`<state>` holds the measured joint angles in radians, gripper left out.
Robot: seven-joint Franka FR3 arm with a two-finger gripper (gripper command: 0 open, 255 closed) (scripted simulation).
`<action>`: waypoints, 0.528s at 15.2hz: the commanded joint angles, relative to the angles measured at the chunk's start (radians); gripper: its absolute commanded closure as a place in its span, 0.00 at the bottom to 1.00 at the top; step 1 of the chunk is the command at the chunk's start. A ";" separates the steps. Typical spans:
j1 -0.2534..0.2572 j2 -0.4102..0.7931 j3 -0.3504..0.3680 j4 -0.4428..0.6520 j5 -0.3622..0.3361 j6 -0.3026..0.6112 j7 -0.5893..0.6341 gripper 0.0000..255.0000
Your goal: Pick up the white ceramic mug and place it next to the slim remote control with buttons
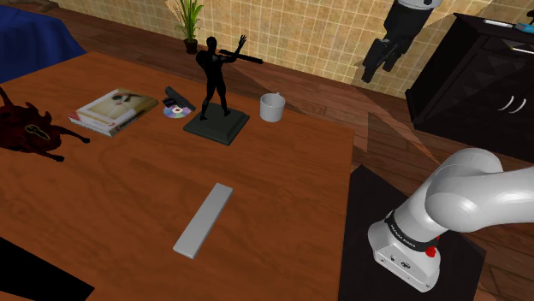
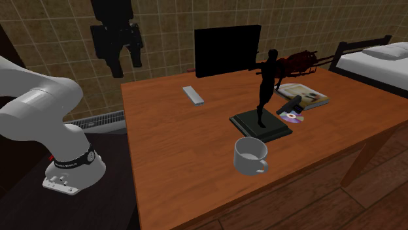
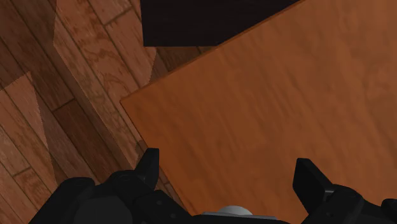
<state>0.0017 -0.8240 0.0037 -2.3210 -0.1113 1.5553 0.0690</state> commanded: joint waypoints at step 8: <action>0.012 0.207 -0.002 -0.008 0.011 0.211 0.013 0.00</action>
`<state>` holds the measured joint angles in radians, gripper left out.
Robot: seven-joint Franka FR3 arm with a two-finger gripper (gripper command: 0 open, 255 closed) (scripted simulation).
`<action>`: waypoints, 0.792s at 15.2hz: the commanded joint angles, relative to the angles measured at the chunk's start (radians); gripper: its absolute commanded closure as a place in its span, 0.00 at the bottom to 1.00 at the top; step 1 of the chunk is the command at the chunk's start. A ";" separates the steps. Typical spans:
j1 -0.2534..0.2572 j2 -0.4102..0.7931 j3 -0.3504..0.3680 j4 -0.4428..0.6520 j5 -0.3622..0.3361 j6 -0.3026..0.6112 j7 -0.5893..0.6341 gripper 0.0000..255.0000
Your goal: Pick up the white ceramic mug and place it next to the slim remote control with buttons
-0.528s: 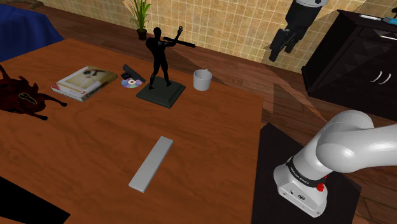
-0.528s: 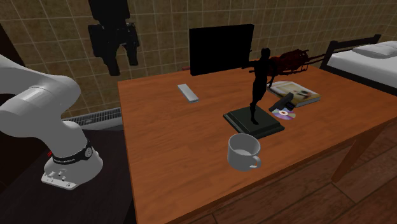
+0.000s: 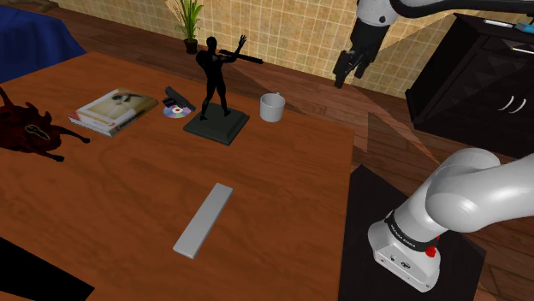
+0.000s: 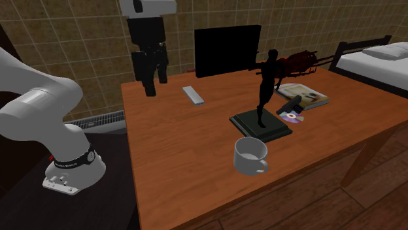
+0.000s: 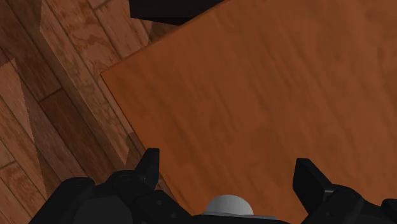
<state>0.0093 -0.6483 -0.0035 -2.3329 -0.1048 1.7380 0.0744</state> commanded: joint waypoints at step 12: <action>0.021 0.458 0.011 0.145 0.023 0.307 0.016 0.00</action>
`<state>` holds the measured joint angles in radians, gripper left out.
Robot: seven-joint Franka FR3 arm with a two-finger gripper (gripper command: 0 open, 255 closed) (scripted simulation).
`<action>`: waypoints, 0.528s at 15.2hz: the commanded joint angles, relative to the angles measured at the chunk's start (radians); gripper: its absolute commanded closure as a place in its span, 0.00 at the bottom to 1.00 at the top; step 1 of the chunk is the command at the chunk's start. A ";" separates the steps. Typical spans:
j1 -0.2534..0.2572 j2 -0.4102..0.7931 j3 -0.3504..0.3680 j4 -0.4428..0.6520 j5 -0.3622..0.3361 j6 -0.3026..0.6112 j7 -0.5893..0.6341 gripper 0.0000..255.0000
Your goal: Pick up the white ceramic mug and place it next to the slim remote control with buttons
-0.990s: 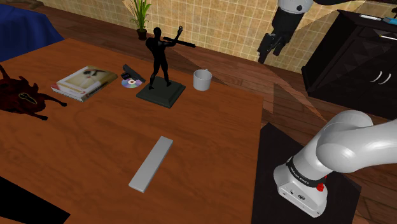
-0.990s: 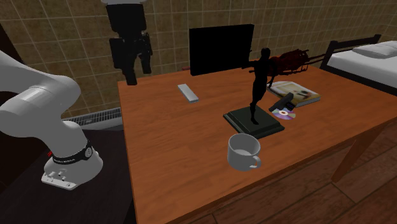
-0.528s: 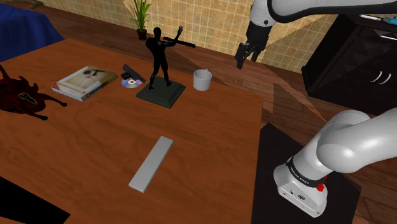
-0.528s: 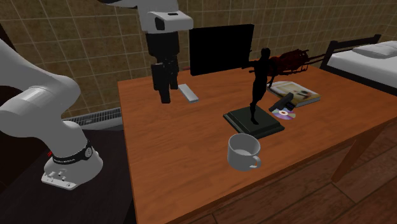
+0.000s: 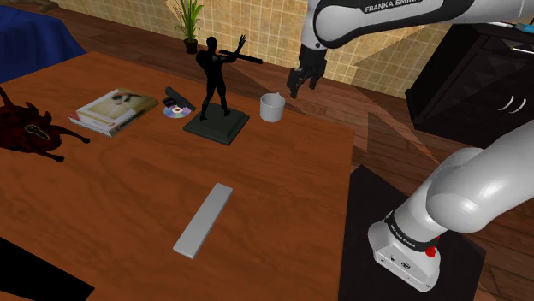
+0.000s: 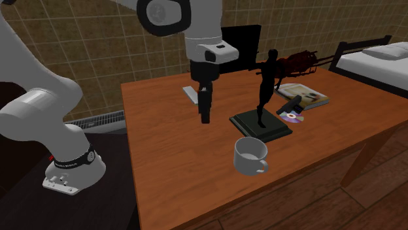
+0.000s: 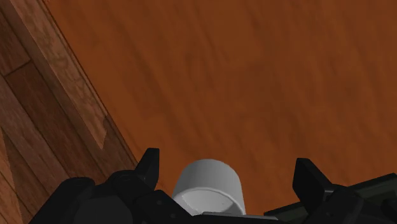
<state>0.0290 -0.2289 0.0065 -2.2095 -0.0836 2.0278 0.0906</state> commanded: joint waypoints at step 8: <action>0.011 0.341 0.009 0.219 0.013 0.120 -0.002 0.00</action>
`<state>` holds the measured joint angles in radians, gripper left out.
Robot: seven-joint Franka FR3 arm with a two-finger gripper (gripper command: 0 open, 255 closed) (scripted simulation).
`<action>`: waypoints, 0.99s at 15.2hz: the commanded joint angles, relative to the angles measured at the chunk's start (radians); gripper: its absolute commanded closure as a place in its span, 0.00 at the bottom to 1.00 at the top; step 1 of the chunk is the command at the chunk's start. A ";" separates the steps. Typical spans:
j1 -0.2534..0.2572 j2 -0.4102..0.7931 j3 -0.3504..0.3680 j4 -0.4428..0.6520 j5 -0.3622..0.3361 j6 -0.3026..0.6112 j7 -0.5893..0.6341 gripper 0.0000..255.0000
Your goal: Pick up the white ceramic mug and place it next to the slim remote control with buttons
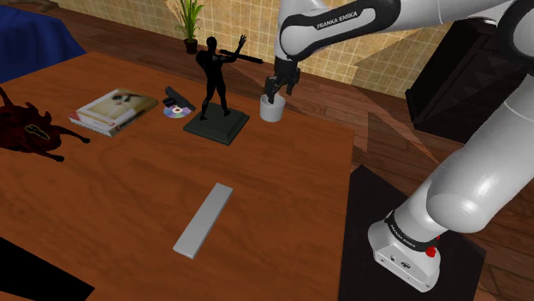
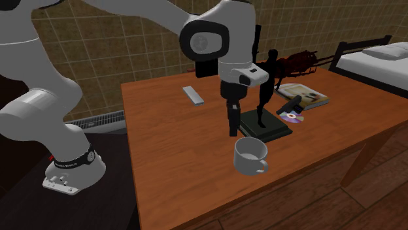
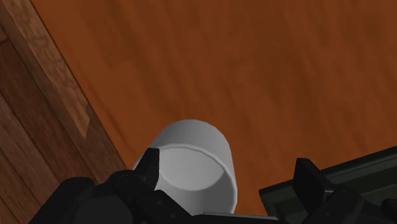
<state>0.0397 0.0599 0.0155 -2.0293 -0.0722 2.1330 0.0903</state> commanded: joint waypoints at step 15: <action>0.004 0.287 0.004 0.162 0.002 0.123 -0.002 0.00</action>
<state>0.0443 0.3450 0.0196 -1.8671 -0.0703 2.2537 0.0883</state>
